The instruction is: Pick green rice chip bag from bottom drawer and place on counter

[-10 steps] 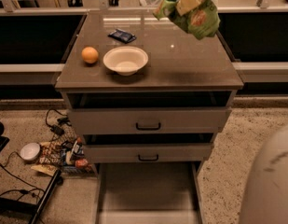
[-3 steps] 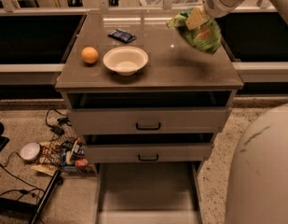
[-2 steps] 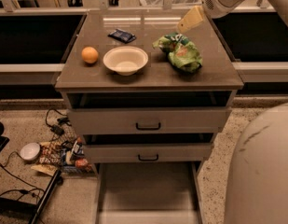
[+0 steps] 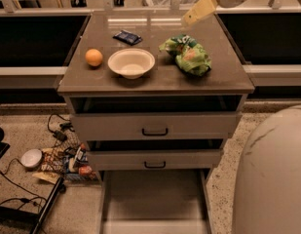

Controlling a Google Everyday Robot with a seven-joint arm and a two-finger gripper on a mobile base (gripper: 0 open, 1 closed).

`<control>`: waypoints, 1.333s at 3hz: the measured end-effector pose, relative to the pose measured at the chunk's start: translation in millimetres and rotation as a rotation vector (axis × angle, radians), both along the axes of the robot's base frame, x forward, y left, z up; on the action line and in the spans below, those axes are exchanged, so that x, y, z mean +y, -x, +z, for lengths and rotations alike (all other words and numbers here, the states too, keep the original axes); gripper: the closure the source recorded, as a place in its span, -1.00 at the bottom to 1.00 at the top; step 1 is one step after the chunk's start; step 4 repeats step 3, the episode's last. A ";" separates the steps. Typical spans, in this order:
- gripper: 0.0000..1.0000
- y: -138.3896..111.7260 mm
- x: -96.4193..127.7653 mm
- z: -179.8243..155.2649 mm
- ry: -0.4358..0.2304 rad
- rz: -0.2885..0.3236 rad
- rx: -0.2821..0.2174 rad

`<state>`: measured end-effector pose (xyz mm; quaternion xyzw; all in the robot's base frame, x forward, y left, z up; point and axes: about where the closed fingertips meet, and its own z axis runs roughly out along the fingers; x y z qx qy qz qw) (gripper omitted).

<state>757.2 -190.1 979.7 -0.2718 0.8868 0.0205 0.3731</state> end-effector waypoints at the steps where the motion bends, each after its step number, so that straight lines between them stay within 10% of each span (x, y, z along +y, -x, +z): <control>1: -1.00 29.6 -25.8 64.5 -0.040 -0.005 -0.086; 3: -1.00 115.6 -116.6 137.4 -0.209 -0.172 -0.321; 4: -1.00 115.6 -116.6 137.4 -0.209 -0.172 -0.321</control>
Offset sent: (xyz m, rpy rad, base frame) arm -0.1440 -0.1497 0.1710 0.2717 -0.4756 -0.1977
